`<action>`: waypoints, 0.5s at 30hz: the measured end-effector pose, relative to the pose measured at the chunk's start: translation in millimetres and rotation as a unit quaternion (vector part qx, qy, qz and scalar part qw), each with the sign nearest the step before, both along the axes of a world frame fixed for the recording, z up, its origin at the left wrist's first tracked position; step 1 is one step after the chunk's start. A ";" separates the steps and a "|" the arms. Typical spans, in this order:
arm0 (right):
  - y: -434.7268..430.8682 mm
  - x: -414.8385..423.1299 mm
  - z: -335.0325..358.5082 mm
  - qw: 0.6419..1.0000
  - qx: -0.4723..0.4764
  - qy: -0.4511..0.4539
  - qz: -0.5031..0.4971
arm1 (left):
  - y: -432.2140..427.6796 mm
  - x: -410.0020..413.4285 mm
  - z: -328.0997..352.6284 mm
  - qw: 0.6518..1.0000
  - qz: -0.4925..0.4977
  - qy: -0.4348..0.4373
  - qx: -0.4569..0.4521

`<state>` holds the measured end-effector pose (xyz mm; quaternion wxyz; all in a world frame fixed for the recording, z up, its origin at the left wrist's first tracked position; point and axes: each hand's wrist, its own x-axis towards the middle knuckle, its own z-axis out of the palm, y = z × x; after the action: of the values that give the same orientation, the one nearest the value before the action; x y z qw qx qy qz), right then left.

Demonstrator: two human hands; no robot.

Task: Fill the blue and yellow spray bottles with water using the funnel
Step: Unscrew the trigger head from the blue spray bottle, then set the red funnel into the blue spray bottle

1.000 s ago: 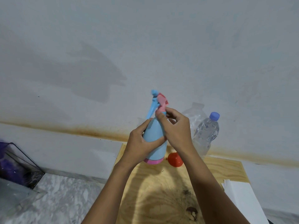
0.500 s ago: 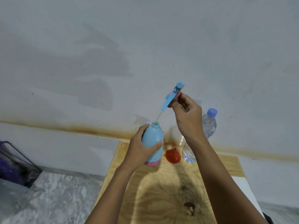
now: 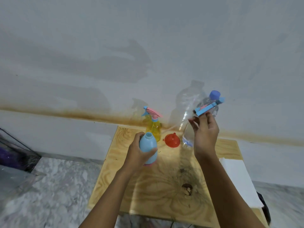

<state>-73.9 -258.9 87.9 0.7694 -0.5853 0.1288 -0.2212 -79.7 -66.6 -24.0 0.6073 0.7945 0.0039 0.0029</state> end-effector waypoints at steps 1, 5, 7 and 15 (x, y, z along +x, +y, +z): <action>-3.5 -0.9 -5.7 1.000 0.025 0.005 -0.013 | -0.7 -2.3 -8.2 1.000 0.001 0.011 -0.004; -12.5 -0.4 -36.8 0.996 -0.080 0.041 0.003 | -4.3 -7.3 -42.0 0.999 0.005 0.038 0.020; -13.5 1.1 -61.0 0.988 -0.127 0.082 0.013 | -7.7 -8.3 -58.1 0.998 0.001 0.039 0.044; -16.2 7.4 -159.3 0.928 -0.257 0.258 0.085 | -20.7 -13.4 -87.6 0.997 0.014 0.030 0.074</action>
<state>-66.5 -275.1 -71.4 0.5485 -0.8087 0.2111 -0.0225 -93.1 -87.3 -111.5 0.5462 0.8369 0.0331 -0.0125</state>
